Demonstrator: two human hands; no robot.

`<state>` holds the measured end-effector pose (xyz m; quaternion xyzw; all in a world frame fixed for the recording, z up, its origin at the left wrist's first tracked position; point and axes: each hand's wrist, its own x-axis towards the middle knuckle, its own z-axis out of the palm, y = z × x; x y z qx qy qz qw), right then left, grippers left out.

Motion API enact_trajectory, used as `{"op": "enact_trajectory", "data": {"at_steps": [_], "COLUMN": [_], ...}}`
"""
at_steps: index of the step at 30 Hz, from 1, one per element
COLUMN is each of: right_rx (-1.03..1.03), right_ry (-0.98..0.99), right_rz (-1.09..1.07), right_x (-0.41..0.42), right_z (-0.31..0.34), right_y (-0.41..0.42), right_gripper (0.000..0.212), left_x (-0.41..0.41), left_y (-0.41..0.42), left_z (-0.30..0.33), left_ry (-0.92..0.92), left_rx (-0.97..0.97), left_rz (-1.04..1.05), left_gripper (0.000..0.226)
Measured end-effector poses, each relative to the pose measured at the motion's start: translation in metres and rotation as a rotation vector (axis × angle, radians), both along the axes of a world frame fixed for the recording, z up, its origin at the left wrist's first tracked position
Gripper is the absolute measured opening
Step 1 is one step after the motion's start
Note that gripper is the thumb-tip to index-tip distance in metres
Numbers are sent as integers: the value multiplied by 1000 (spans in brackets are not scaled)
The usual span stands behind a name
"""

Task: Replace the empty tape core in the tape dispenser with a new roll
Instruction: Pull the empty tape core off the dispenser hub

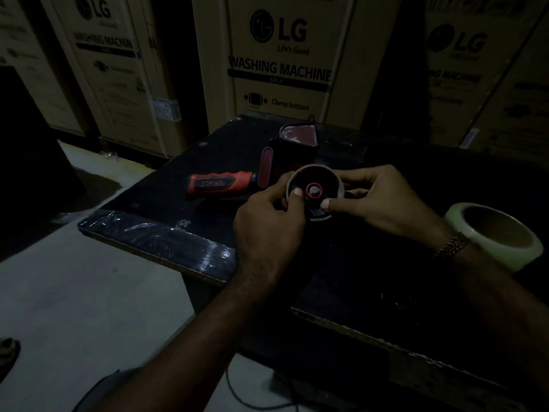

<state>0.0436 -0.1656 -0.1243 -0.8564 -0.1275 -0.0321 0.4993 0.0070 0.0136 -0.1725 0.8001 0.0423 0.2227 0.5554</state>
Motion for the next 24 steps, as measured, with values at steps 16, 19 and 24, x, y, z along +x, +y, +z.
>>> {"op": "enact_trajectory", "data": {"at_steps": [16, 19, 24], "right_rx": [46, 43, 28], "right_ry": [39, 24, 9], "right_rz": [-89, -102, -62], "right_x": [3, 1, 1], "right_z": [-3, -3, -3], "right_y": [3, 4, 2], "right_gripper": [56, 55, 53], "left_x": [2, 1, -1], "left_y": [5, 5, 5], "left_z": [-1, -1, -1], "left_ry": [31, 36, 38], "left_rx": [3, -18, -56], "left_rz": [-24, -26, -36], "left_gripper": [31, 32, 29]}}
